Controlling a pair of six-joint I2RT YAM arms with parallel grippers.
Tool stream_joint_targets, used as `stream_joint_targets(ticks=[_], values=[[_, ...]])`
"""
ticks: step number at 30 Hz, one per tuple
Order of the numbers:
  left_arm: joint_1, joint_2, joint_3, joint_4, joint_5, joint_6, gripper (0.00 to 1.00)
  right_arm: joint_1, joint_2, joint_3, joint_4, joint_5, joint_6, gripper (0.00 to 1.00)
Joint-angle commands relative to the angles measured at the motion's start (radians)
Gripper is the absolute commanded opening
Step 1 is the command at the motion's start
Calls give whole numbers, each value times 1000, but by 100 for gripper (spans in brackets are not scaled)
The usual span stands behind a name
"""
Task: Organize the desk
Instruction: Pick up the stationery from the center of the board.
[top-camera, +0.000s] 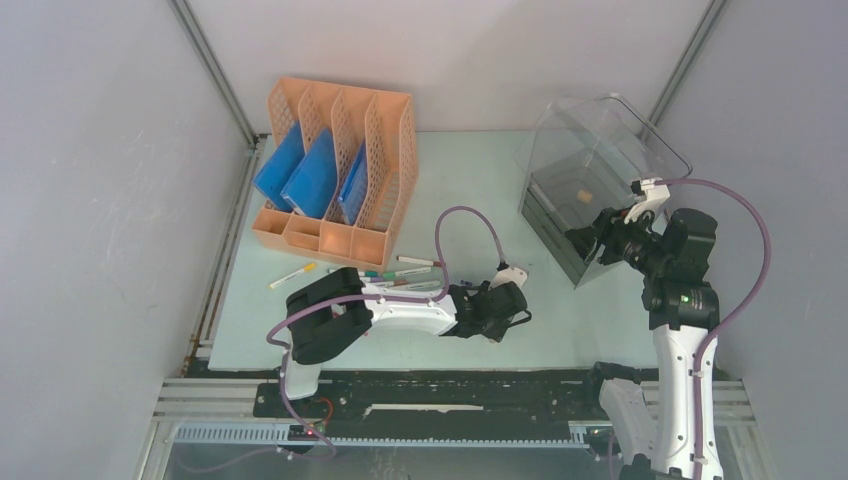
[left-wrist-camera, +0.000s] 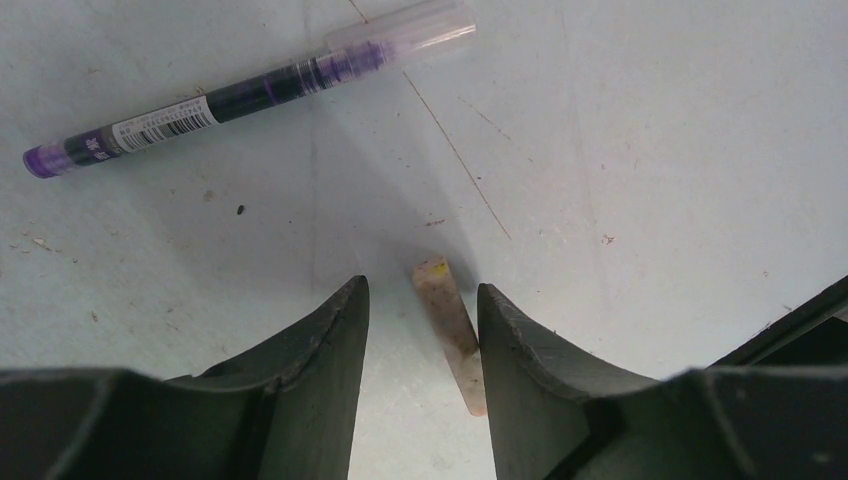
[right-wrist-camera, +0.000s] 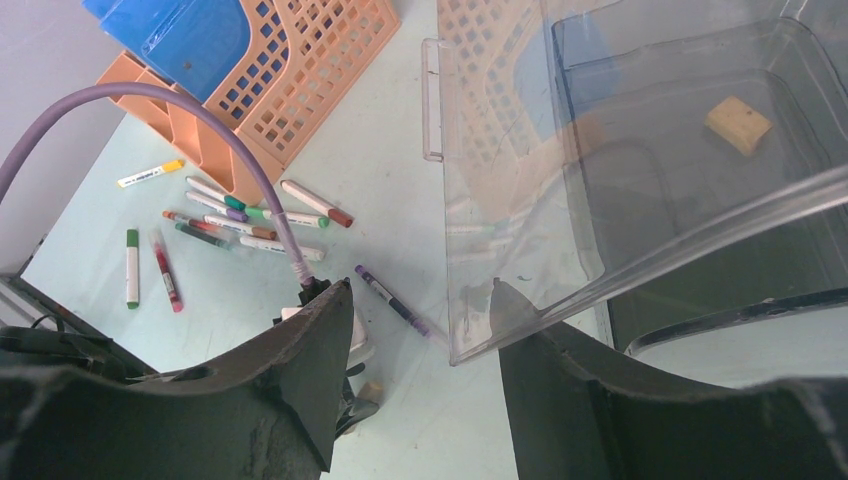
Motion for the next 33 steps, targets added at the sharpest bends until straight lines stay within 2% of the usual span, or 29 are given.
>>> stream_joint_targets(ticks=[1, 9, 23, 33], values=[[-8, 15, 29, -19, -18, -8, 49, 12, -13, 31, 45, -14, -15, 62], [-8, 10, 26, -23, -25, -8, 49, 12, -15, 30, 45, -15, -15, 62], [-12, 14, 36, -51, -41, -12, 36, 12, -12, 30, 45, -13, -15, 62], [-12, 0, 34, -53, -51, -11, 9, 12, -12, 30, 46, -15, -14, 62]])
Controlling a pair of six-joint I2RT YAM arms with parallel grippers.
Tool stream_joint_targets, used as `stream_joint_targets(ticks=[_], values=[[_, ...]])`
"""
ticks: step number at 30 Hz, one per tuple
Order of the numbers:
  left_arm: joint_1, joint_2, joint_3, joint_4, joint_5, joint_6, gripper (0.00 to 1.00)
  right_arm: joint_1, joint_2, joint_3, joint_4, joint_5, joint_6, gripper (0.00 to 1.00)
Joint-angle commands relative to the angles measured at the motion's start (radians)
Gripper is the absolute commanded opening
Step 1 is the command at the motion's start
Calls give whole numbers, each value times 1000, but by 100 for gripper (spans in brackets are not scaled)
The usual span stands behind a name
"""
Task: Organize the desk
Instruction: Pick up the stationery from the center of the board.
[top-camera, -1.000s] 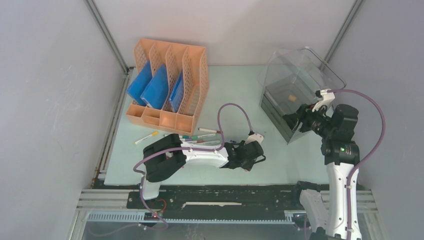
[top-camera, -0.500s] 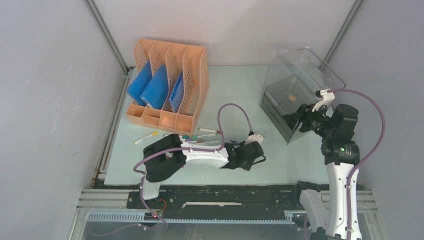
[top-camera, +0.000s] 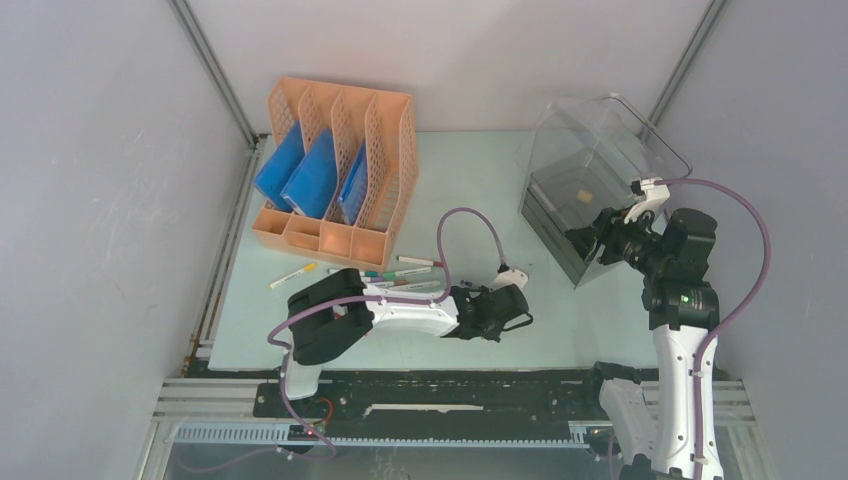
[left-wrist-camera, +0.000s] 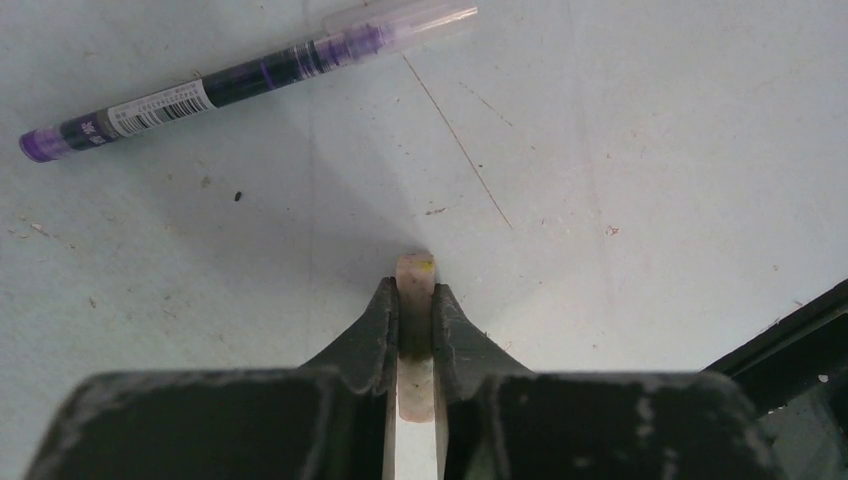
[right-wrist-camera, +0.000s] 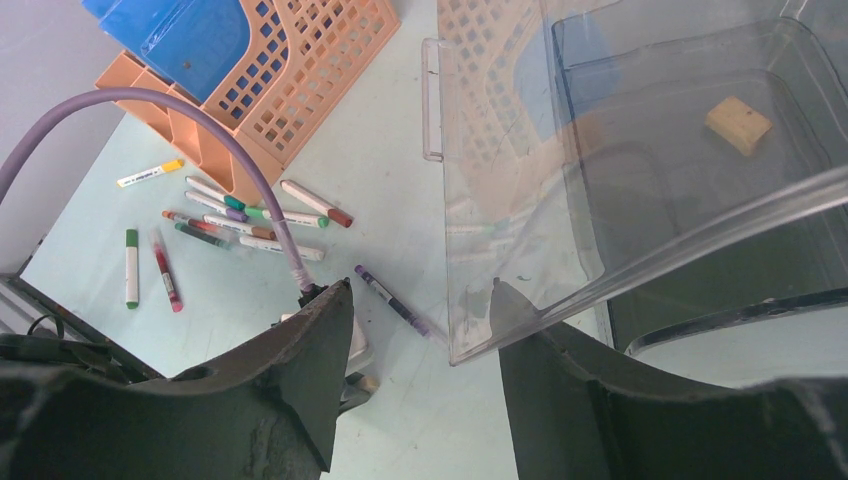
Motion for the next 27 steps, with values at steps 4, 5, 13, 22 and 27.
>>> stream_joint_targets(ticks=[4, 5, 13, 22, 27], values=[[-4, -33, 3, 3, -47, -4, 7, 10, -12, 30, 45, -17, -14, 62], [-4, -44, -7, 18, -46, -5, 7, 10, -12, 29, 45, -18, -14, 62], [7, -149, -118, 201, -18, -23, 2, 10, -14, 30, 44, -17, -15, 62], [65, -262, -225, 464, 27, -51, 0, 10, -18, 30, 44, -17, -14, 62], [128, -268, -238, 607, 100, -82, 0, 11, -19, 29, 45, -17, -14, 62]])
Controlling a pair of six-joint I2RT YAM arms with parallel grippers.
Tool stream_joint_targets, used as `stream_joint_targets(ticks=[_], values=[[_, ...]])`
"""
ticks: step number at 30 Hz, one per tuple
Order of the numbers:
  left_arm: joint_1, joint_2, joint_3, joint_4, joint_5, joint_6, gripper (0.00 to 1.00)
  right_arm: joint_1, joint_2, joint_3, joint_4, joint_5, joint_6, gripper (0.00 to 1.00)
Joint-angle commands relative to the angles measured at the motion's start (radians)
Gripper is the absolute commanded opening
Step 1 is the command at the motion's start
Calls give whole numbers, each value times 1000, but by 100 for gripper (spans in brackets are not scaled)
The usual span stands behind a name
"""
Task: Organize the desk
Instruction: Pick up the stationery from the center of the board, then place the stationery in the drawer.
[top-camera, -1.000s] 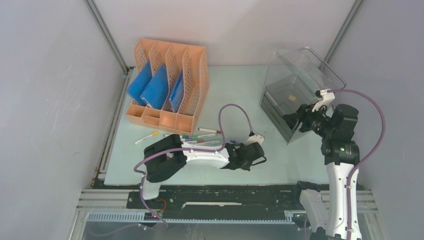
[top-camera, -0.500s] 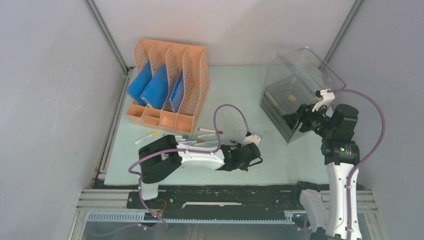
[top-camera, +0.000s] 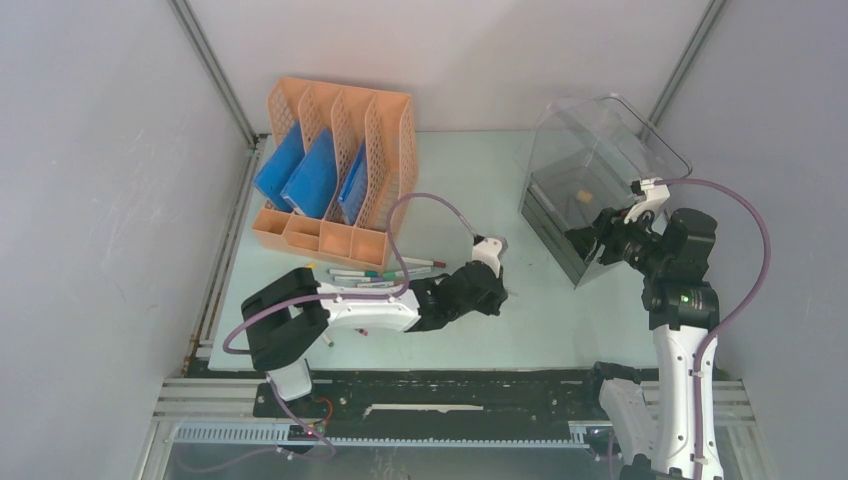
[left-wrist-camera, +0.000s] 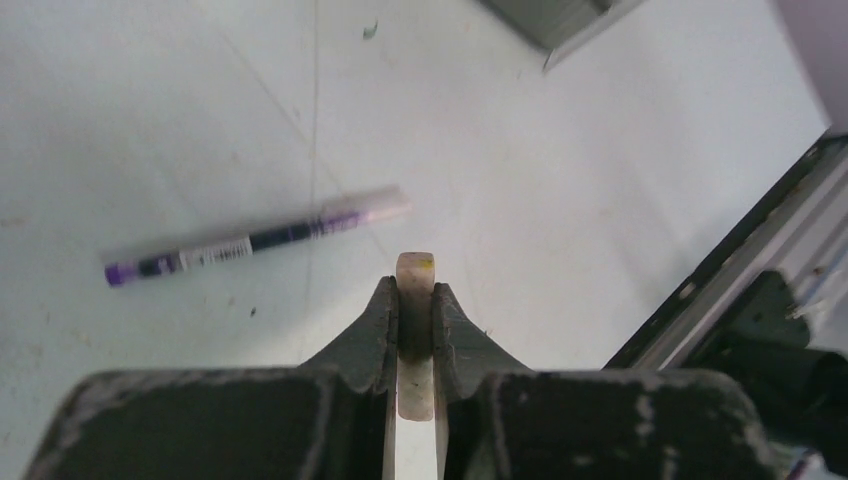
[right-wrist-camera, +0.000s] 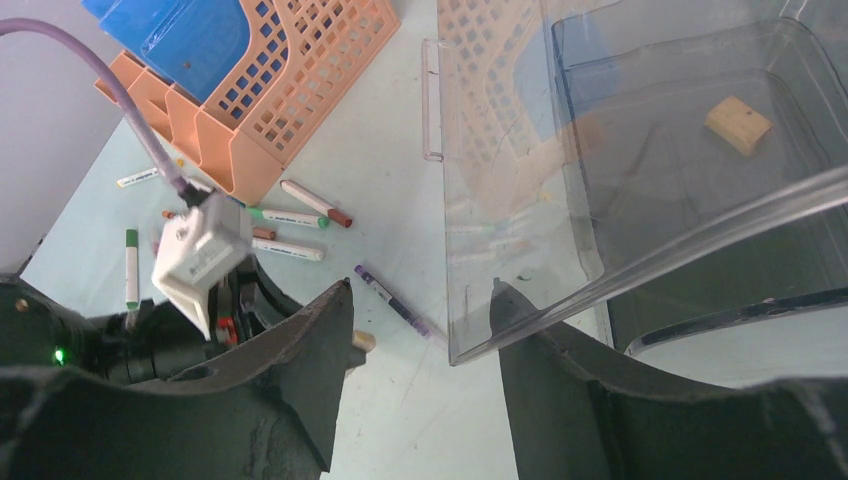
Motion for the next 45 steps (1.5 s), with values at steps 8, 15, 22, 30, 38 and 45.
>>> stream_joint_targets(ticks=[8, 15, 22, 30, 38, 45], values=[[145, -23, 19, 395, 163, -103, 0, 16, -20, 29, 44, -11, -15, 62], [238, 118, 123, 613, 343, -273, 0, 19, -20, 30, 45, -8, -17, 62], [301, 328, 281, 819, 463, -542, 0, 25, -20, 30, 45, -4, -17, 62], [309, 463, 432, 844, 445, -649, 0, 36, -17, 31, 46, 3, -21, 62], [318, 554, 536, 850, 420, -748, 0, 41, -19, 31, 46, 6, -22, 62], [316, 604, 627, 813, 361, -808, 0, 42, -21, 32, 46, 11, -23, 62]])
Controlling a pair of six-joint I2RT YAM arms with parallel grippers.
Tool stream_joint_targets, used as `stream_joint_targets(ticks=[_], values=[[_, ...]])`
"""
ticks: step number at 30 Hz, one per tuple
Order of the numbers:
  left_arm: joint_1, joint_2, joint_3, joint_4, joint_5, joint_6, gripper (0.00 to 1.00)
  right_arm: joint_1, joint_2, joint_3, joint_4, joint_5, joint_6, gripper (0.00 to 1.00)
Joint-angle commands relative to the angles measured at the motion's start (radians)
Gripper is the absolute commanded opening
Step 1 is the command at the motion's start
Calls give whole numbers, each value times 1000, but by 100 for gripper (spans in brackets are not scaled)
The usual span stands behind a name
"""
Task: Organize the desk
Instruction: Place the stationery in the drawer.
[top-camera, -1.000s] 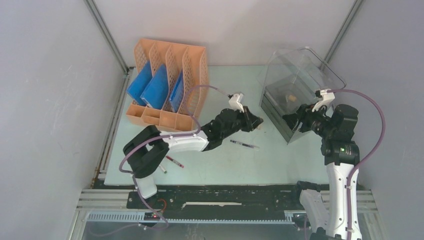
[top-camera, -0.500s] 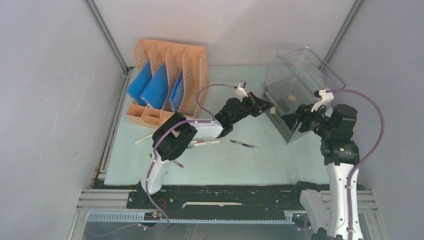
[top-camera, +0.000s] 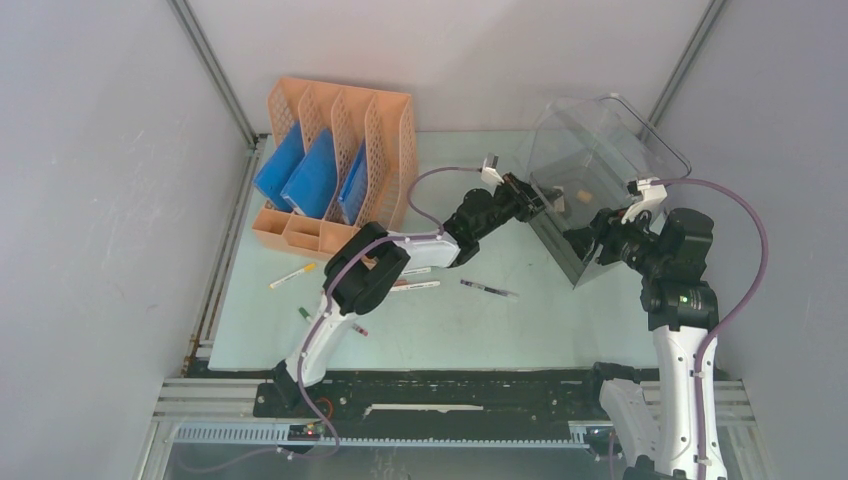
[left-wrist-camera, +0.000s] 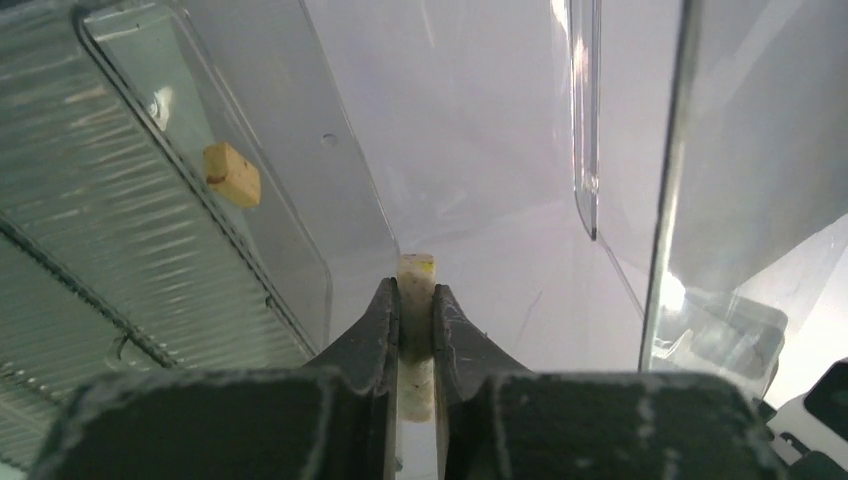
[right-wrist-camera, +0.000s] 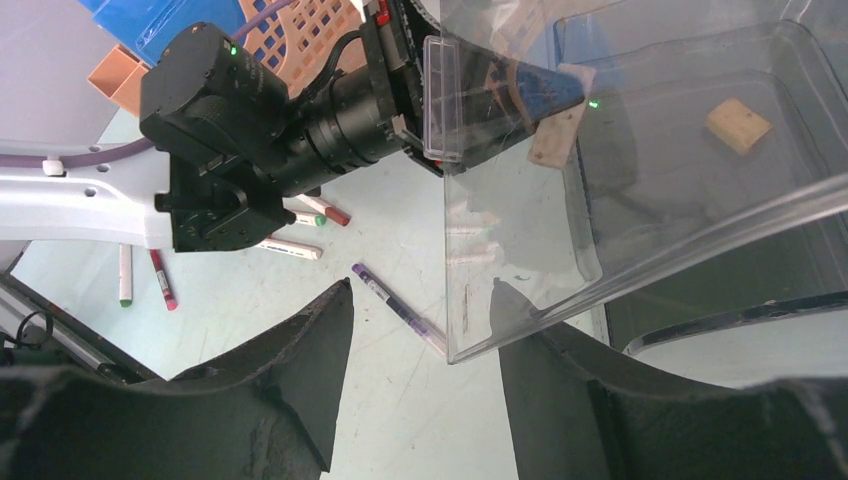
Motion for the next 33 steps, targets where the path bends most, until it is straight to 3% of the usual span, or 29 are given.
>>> stream_joint_targets(ticks=[1, 19, 28, 33], values=[[3, 19, 76, 11, -55, -60, 0, 13, -20, 31, 46, -18, -19, 62], [-29, -28, 165, -394, -286, -69, 14, 19, -24, 31, 46, -10, -21, 62], [-33, 13, 287, -509, -283, -96, 17, 21, -24, 30, 46, -4, -21, 62], [-34, 19, 320, -556, -285, -96, 24, 22, -25, 30, 46, -2, -22, 62]])
